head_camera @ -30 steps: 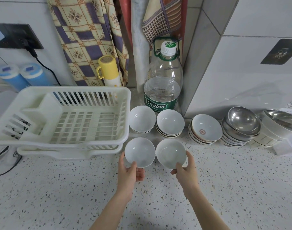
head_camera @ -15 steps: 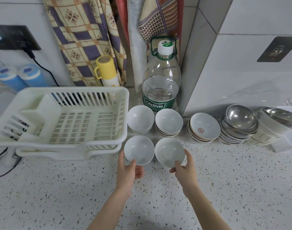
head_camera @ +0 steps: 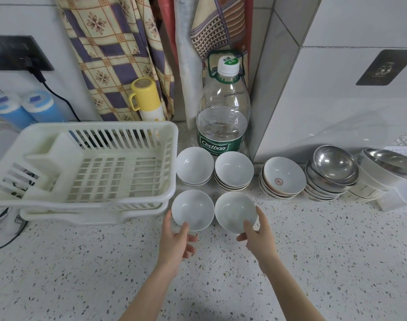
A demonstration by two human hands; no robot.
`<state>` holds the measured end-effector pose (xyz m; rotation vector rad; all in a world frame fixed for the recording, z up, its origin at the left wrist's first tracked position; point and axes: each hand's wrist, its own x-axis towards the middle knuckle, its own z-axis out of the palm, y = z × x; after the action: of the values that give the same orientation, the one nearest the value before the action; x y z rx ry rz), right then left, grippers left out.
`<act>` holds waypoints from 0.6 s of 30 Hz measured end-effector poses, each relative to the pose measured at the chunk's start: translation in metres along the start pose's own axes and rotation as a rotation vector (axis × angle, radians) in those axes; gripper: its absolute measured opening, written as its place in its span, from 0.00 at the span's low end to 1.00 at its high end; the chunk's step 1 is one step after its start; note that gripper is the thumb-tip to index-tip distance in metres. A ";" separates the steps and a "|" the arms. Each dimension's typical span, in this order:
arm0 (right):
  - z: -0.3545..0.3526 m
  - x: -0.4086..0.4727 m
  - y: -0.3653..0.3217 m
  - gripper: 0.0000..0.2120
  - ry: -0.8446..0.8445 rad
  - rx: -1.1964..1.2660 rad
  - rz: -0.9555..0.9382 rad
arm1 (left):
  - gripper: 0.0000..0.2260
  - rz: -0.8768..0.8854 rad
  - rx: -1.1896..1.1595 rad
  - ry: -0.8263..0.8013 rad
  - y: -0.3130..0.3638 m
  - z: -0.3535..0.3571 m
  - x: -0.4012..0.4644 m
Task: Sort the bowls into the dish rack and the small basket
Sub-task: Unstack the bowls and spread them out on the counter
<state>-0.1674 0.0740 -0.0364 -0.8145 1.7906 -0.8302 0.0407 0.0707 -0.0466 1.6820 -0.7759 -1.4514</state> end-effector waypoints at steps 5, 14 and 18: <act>-0.017 -0.002 -0.011 0.26 0.117 -0.301 -0.084 | 0.30 0.195 0.205 0.089 0.006 -0.004 -0.010; -0.009 0.041 -0.059 0.15 0.103 -0.193 -0.129 | 0.36 0.093 0.048 0.001 0.060 0.045 0.028; 0.002 0.064 -0.071 0.16 0.111 -0.183 -0.061 | 0.35 -0.016 -0.108 0.048 0.073 0.062 0.053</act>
<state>-0.1740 -0.0169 -0.0094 -0.9614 1.9695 -0.7721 -0.0086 -0.0214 -0.0157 1.6386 -0.6479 -1.4334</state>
